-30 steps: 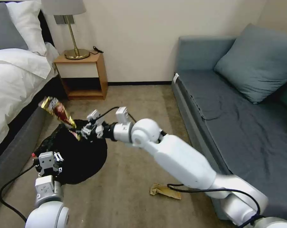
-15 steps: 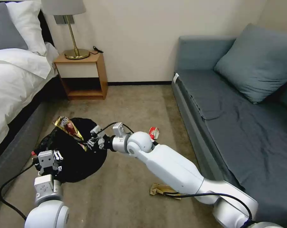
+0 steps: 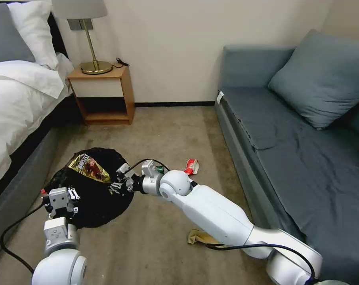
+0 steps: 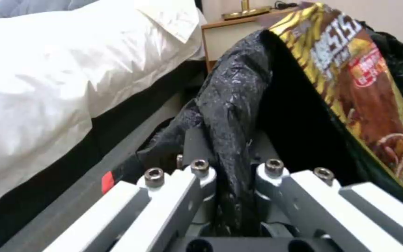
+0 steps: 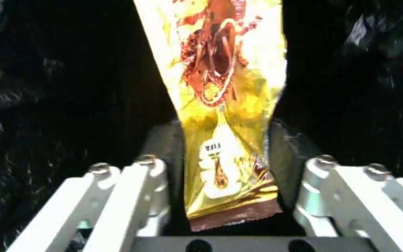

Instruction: Pick up the trash bin, then pick up the garbage on the floor and place it into the trash bin.

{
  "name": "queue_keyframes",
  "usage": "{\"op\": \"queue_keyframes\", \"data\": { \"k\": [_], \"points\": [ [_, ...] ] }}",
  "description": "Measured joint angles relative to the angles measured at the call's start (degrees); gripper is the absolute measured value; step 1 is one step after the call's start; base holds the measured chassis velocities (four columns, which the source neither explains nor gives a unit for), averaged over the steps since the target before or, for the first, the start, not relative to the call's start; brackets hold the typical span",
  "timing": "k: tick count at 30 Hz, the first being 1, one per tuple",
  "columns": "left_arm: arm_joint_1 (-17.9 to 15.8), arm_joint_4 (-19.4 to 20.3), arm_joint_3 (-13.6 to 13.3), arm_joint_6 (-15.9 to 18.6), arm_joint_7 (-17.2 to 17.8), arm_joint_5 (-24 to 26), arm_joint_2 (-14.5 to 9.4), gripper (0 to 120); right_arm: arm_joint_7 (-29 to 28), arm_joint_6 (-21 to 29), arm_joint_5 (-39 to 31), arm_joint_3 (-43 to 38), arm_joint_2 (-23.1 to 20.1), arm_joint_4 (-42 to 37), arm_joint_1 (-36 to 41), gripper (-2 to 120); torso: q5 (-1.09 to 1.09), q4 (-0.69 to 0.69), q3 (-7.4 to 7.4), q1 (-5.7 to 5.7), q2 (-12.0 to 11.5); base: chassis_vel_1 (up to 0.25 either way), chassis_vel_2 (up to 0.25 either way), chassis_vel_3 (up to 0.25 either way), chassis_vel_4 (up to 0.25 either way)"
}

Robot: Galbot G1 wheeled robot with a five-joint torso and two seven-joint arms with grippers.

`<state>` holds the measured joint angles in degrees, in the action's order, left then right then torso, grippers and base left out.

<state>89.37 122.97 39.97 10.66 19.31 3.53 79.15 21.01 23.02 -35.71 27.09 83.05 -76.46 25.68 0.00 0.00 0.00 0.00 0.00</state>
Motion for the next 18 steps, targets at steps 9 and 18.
{"op": "queue_keyframes", "data": {
  "k": [9, 18],
  "points": [
    [0.16, 0.02, 0.27, -0.17, 0.00, 0.11, 0.02, 4, 0.21, 0.00, 1.44, 0.22, -0.46, -0.03, 0.71, 76, 0.00, 0.00, 0.00, 0.00, 0.00, 0.000, 0.000, 0.000, 0.000],
    [0.24, -0.05, 0.45, -0.35, -0.01, 0.13, 0.20, 4, 0.37, 0.01, 1.54, -0.21, -1.33, -0.75, 0.51, 99, 0.00, 0.00, 0.00, 0.00, 0.00, 0.000, 0.000, 0.000, 0.000]
  ]
}}
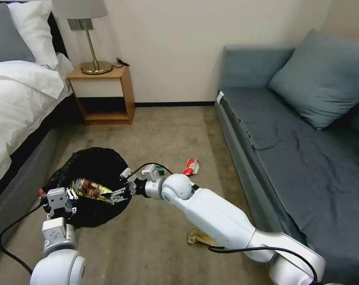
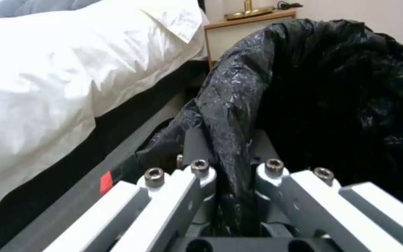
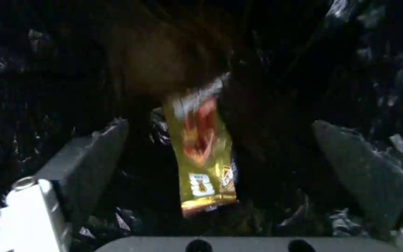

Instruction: Pick up the trash bin, then pick up the garbage on the floor and place it into the trash bin.

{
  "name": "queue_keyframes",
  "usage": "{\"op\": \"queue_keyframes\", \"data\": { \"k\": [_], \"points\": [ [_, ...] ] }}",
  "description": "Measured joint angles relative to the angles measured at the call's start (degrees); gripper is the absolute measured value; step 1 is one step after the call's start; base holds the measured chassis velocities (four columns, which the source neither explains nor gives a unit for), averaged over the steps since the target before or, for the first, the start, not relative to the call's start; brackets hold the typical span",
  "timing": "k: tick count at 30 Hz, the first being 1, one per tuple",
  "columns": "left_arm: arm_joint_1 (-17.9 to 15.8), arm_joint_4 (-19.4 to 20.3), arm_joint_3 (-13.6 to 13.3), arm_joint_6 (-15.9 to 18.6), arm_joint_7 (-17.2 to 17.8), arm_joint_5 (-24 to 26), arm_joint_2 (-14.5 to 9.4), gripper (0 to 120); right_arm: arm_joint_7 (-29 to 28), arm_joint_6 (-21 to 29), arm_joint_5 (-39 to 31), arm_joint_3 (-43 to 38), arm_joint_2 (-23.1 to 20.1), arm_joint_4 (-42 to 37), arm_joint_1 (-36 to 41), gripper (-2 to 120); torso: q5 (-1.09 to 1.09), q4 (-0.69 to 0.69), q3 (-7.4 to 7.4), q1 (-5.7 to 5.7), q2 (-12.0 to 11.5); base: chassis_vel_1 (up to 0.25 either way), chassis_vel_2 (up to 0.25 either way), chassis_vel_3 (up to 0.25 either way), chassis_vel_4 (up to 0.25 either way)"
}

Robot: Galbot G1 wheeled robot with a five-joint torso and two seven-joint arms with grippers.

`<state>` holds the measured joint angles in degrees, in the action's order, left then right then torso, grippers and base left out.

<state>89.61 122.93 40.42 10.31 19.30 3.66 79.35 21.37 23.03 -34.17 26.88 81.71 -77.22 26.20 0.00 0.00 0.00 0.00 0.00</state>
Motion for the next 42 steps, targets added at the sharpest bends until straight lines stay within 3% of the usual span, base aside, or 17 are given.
{"op": "queue_keyframes", "data": {
  "k": [14, 22, 29, 42],
  "points": [
    [-0.31, -0.64, 0.09, -0.11, -0.01, 0.06, -0.33, 4, -0.09, 0.17, -2.55, -4.78, -0.78, -0.96, -3.91, 100, 0.00, 0.00, 0.00, 0.00, 0.00, 0.000, 0.000, 0.000, 0.000],
    [-0.24, -0.96, 0.10, -0.44, -0.04, 0.06, -0.19, 4, -0.01, 0.29, -4.95, -8.59, -4.75, -1.37, -7.74, 100, 0.01, 0.00, 0.00, 0.00, 0.00, 0.000, 0.000, 0.000, 0.000],
    [0.07, -1.04, 0.58, -0.64, -0.05, -0.07, -0.51, 4, 1.90, 0.79, 0.91, -10.84, -8.67, 1.68, -7.41, 100, 0.01, 0.00, 0.00, 0.00, 0.00, 0.000, 0.000, 0.000, 0.000],
    [1.44, -0.80, 1.22, -1.84, -0.08, -0.15, -0.53, 4, 2.37, 0.38, 9.64, -16.33, -15.80, 7.52, 3.45, 100, 0.01, 0.01, 0.00, 0.00, 0.00, 0.000, 0.000, 0.000, 0.000]
  ]
}}
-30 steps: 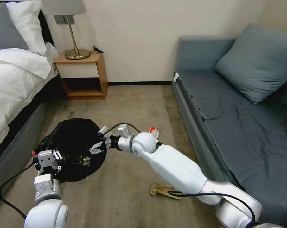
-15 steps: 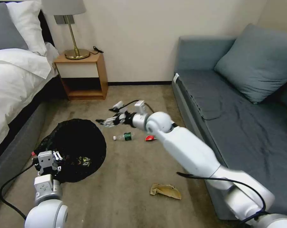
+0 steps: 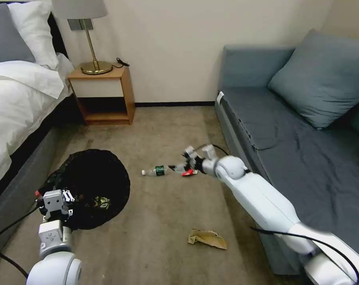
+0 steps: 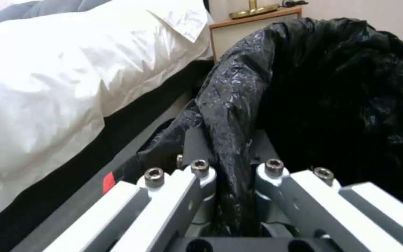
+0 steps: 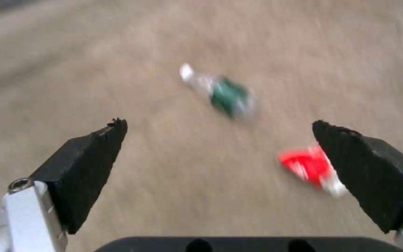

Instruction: Pick up the trash bin, then pick up the garbage on the floor and place it into the trash bin.

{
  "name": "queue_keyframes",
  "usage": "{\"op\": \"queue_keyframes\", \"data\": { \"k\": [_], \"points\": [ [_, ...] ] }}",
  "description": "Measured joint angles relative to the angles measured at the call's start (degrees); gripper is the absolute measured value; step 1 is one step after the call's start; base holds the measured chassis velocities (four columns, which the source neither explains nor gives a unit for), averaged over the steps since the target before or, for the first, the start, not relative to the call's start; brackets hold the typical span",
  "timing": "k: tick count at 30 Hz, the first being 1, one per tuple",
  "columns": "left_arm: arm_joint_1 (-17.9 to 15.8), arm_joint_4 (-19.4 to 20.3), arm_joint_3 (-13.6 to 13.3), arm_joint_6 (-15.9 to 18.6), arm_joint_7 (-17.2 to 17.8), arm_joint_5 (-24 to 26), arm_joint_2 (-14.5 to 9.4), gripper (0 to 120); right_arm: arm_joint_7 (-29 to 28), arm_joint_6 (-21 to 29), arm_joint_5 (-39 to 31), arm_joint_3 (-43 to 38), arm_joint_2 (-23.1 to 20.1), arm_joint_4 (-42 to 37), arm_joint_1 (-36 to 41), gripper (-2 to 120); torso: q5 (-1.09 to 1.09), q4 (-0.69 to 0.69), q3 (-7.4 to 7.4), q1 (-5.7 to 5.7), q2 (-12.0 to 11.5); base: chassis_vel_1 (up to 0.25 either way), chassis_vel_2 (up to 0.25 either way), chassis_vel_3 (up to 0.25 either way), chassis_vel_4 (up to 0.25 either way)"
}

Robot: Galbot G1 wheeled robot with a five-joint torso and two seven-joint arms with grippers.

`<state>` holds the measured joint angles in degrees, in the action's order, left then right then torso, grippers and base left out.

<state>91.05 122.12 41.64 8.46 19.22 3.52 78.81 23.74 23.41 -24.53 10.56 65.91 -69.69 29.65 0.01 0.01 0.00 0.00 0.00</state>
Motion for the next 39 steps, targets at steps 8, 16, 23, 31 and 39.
{"op": "queue_keyframes", "data": {
  "k": [8, 16, 23, 31, 39],
  "points": [
    [0.34, 0.15, -0.08, -0.18, 0.04, -0.43, 0.43, 4, -0.20, -0.39, 5.20, -2.28, -3.10, -1.22, 6.78, 100, 0.01, -0.01, 0.00, 0.00, 0.00, 0.000, 0.000, 0.000, 0.000],
    [0.58, 0.04, -0.44, -0.57, 0.11, -1.16, 1.31, 4, -0.08, -1.20, 10.91, -4.35, -4.68, -3.33, 16.43, 100, 0.00, 0.00, 0.00, 0.00, 0.01, 0.000, 0.000, 0.000, 0.000],
    [0.64, 0.00, -1.10, -0.61, 0.16, -1.96, 2.09, 4, 0.33, -2.35, 14.15, -5.19, -3.63, -2.98, 21.17, 100, -0.01, -0.01, 0.00, 0.00, 0.01, 0.000, 0.000, 0.000, 0.000],
    [1.30, -0.04, -1.17, -0.97, 0.19, -2.33, 2.32, 4, 0.80, -3.00, 15.85, -6.21, -2.49, -2.11, 23.20, 100, -0.01, -0.01, 0.00, 0.00, 0.01, 0.000, 0.000, 0.000, 0.000],
    [1.14, -0.25, -0.89, -1.11, 0.21, -2.15, 2.19, 4, 1.51, -3.58, 17.16, -6.58, -2.39, -1.54, 24.63, 100, -0.01, -0.01, 0.00, 0.00, 0.01, 0.000, 0.000, 0.000, 0.000]
  ]
}}
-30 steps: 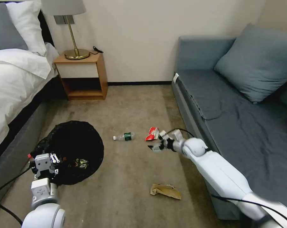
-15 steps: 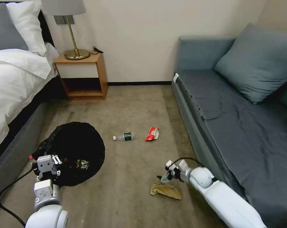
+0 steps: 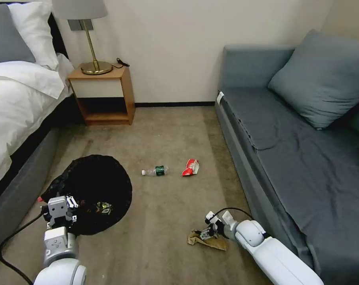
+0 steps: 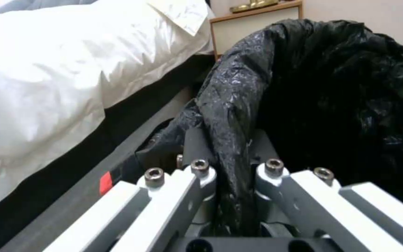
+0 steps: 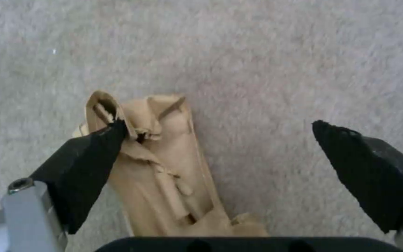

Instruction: Pick up the trash bin, then pick up the garbage on the floor and place it into the trash bin.

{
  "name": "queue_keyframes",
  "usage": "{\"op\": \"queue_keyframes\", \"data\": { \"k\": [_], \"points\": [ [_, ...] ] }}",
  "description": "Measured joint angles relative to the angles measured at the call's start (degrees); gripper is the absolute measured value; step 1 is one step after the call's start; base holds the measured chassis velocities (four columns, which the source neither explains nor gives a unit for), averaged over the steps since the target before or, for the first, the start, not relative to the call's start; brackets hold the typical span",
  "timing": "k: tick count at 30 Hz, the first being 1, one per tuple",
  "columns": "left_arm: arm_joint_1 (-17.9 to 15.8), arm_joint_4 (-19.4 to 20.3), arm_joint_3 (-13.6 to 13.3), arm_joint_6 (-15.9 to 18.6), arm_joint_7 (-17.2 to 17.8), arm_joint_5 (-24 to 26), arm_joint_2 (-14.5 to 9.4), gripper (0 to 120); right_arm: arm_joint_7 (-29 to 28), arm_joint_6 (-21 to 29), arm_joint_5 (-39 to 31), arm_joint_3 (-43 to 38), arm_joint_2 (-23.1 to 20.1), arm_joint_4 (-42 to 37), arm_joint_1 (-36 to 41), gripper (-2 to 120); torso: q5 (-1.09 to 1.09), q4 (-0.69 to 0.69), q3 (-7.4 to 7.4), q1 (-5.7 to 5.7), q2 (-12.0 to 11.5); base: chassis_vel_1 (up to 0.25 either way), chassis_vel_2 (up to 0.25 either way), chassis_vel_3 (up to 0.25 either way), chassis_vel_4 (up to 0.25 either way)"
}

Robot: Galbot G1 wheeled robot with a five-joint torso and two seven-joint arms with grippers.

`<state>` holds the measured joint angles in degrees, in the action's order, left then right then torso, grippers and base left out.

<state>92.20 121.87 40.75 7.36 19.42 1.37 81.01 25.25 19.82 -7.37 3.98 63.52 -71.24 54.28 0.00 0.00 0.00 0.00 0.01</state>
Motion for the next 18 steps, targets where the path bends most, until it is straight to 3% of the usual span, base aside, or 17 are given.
{"op": "queue_keyframes", "data": {
  "k": [18],
  "points": [
    [-0.01, -0.08, -0.06, -0.16, 0.00, 0.40, -0.28, 4, 0.98, -0.36, 2.20, -0.92, 0.85, -0.75, 3.91, 100, 0.00, 0.00, 0.00, 0.00, -0.01, 0.000, 0.000, 0.000, 0.000]
  ]
}}
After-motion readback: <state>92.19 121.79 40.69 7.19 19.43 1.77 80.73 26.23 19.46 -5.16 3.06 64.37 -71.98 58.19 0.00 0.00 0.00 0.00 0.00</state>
